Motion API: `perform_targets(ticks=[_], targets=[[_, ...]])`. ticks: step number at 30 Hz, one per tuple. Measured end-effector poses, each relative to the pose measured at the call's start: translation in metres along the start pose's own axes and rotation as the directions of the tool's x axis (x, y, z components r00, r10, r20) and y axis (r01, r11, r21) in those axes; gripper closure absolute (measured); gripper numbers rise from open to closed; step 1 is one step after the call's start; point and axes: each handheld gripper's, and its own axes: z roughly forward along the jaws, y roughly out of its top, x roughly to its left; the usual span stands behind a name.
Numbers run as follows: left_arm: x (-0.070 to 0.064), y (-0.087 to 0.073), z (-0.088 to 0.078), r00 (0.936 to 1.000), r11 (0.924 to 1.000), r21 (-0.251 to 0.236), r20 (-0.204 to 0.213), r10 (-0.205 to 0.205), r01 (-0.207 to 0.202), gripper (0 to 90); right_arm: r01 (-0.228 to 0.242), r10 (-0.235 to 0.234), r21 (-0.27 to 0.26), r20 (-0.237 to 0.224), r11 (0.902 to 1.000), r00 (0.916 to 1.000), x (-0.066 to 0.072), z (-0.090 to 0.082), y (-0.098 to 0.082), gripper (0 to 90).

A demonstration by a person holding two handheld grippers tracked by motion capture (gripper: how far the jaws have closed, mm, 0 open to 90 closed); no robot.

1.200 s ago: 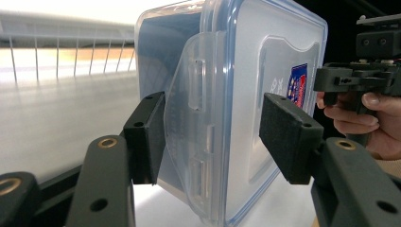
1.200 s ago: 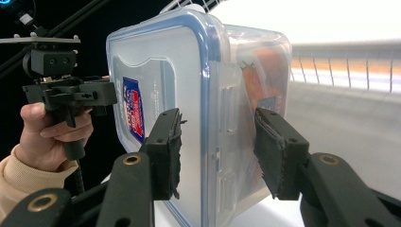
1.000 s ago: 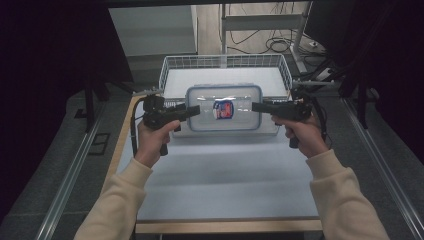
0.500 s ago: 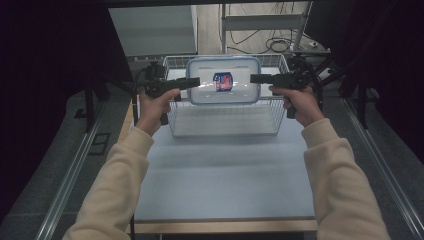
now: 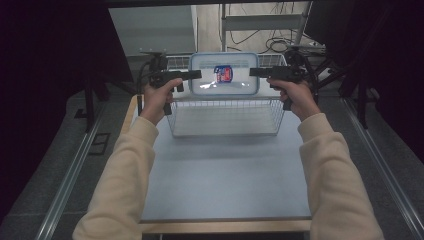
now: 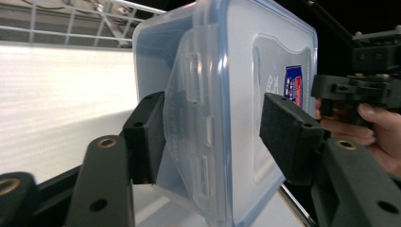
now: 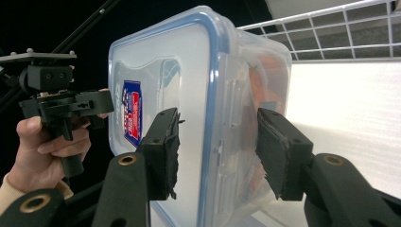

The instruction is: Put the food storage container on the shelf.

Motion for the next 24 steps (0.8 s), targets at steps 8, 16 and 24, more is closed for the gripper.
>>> perform_targets(ticks=[8,16,24], targets=[[0.009,0.006,0.019,0.9979,0.9981,-0.017,-0.023,-0.06,0.06,32.8,-0.073,0.075,-0.039,0.044,0.9966,0.9962,-0.009,0.01,0.003,47.8],[0.019,0.011,0.038,0.9918,0.9929,0.003,-0.047,-0.119,0.119,19.4,-0.084,0.096,-0.086,0.149,0.9928,0.9842,-0.007,0.022,0.001,45.0],[0.008,0.013,0.034,0.9922,0.9988,-0.017,-0.115,-0.047,0.046,13.5,-0.031,0.052,-0.132,0.157,0.9908,0.9863,-0.002,0.014,-0.002,39.6]])
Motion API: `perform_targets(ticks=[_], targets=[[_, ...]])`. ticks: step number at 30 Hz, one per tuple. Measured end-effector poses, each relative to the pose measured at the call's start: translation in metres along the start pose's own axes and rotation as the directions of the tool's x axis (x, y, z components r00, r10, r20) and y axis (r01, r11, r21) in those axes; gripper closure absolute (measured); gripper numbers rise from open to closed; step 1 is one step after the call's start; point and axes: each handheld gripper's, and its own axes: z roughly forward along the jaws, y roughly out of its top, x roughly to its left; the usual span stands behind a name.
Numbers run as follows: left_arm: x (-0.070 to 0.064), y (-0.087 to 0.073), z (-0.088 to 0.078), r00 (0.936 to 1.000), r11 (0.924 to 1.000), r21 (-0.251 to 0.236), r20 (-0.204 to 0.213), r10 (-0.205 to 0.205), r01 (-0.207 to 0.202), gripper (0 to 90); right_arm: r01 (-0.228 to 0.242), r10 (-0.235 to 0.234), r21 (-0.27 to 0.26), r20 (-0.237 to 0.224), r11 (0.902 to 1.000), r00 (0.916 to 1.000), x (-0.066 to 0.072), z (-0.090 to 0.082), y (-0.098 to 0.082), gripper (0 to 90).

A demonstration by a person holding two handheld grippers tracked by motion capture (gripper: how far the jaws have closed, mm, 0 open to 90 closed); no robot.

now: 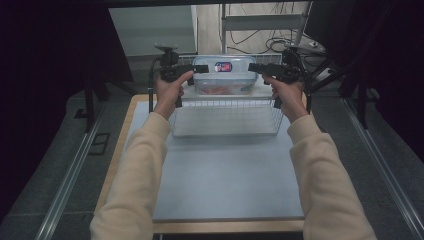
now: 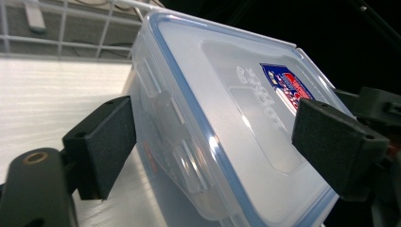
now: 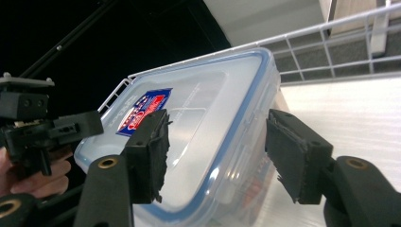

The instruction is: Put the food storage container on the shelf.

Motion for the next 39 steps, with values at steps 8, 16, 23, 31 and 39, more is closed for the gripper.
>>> perform_targets(ticks=[8,16,23,31,39], targets=[[-0.013,-0.005,-0.029,0.9956,0.9946,-0.046,-0.02,0.092,-0.093,14.6,0.136,-0.136,0.014,-0.018,0.9905,0.9905,0.007,-0.026,-0.008,32.3],[-0.028,-0.05,-0.073,0.9847,0.9852,-0.001,0.033,0.171,-0.171,15.8,0.211,-0.209,0.045,-0.051,0.9764,0.9766,0.01,-0.055,-0.035,25.0],[-0.028,-0.109,-0.098,0.9826,0.9831,0.021,0.042,0.181,-0.182,16.8,0.276,-0.269,0.062,-0.103,0.9592,0.9577,0.011,-0.078,-0.078,21.6],[-0.017,-0.184,-0.103,0.9731,0.9792,0.045,0.13,0.19,-0.198,19.4,0.348,-0.335,0.098,-0.123,0.9326,0.9341,-0.005,-0.09,-0.134,20.9],[0.0,-0.241,-0.09,0.978,0.9674,0.157,0.095,0.185,-0.199,21.2,0.353,-0.332,0.172,-0.14,0.9198,0.933,-0.021,-0.093,-0.195,20.8]])
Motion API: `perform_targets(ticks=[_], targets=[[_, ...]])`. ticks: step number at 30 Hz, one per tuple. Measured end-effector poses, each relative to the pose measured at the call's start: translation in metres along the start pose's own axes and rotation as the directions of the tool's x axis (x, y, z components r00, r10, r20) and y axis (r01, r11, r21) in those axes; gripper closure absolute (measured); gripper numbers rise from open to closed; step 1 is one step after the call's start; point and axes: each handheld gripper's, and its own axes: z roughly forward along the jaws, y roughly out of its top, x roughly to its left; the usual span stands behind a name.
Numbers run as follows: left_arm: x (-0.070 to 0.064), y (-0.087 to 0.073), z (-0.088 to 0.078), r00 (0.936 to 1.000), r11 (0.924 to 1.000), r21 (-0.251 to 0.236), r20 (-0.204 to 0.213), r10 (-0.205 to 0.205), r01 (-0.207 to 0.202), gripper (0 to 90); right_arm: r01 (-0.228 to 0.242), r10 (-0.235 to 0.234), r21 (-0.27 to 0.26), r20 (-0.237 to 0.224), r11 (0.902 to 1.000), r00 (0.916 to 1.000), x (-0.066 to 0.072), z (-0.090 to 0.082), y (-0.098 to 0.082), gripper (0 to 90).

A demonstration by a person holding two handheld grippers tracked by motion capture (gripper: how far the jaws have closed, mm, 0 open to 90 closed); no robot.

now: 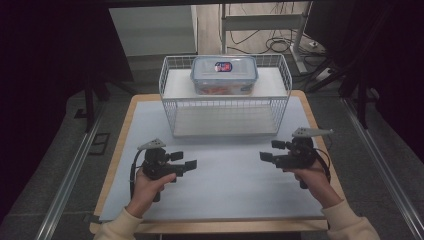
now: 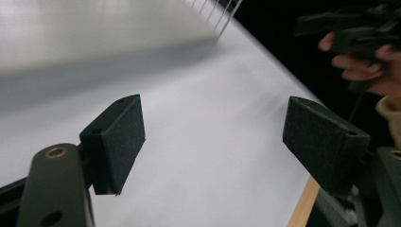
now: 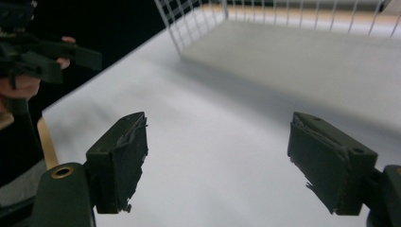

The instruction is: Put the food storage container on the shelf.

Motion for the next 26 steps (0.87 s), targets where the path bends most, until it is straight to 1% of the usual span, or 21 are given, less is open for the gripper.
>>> perform_targets(ticks=[3,5,6,7,9,11,14,17,23,26], targets=[[0.004,-0.012,0.006,0.9998,0.9995,0.026,-0.013,-0.015,0.015,21.7,0.0,0.0,0.019,0.008,0.9998,1.0,0.0,0.005,-0.022,20.8],[0.006,-0.018,0.009,0.9995,0.9993,0.034,-0.028,-0.012,0.012,21.9,-0.01,0.01,0.045,0.013,0.9989,0.9999,-0.002,0.009,-0.035,20.8],[0.006,-0.018,0.009,0.9995,0.9993,0.034,-0.028,-0.012,0.012,22.0,-0.013,0.012,0.056,0.018,0.9983,0.9998,-0.004,0.011,-0.041,20.7],[0.006,-0.022,0.012,0.9994,0.999,0.044,-0.032,-0.011,0.012,22.0,-0.009,0.007,0.072,0.023,0.9974,0.9997,-0.005,0.012,-0.047,20.7],[0.006,-0.025,0.015,0.9993,0.9985,0.055,-0.036,0.006,-0.004,22.1,-0.01,0.008,0.091,0.028,0.9958,0.9996,-0.006,0.014,-0.052,20.8],[0.005,-0.026,0.018,0.9992,0.9983,0.057,-0.037,0.013,-0.011,22.1,-0.016,0.013,0.09,0.033,0.9958,0.9994,-0.008,0.014,-0.054,20.8],[0.003,-0.026,0.021,0.9993,0.9981,0.061,-0.034,0.014,-0.012,22.1,-0.024,0.021,0.072,0.034,0.9971,0.9992,-0.009,0.014,-0.054,20.8],[0.003,-0.027,0.022,0.9992,0.9976,0.067,-0.035,0.022,-0.019,22.3,-0.021,0.018,0.071,0.038,0.9973,0.9991,-0.009,0.012,-0.055,20.8],[0.006,-0.027,0.02,0.9993,0.9981,0.06,-0.036,0.009,-0.007,22.4,-0.028,0.025,0.065,0.046,0.9975,0.9986,-0.011,0.011,-0.057,20.1],[0.006,-0.028,0.021,0.9991,0.998,0.062,-0.04,0.009,-0.007,21.9,-0.033,0.031,0.053,0.039,0.9981,0.9987,-0.013,0.01,-0.057,19.7]])
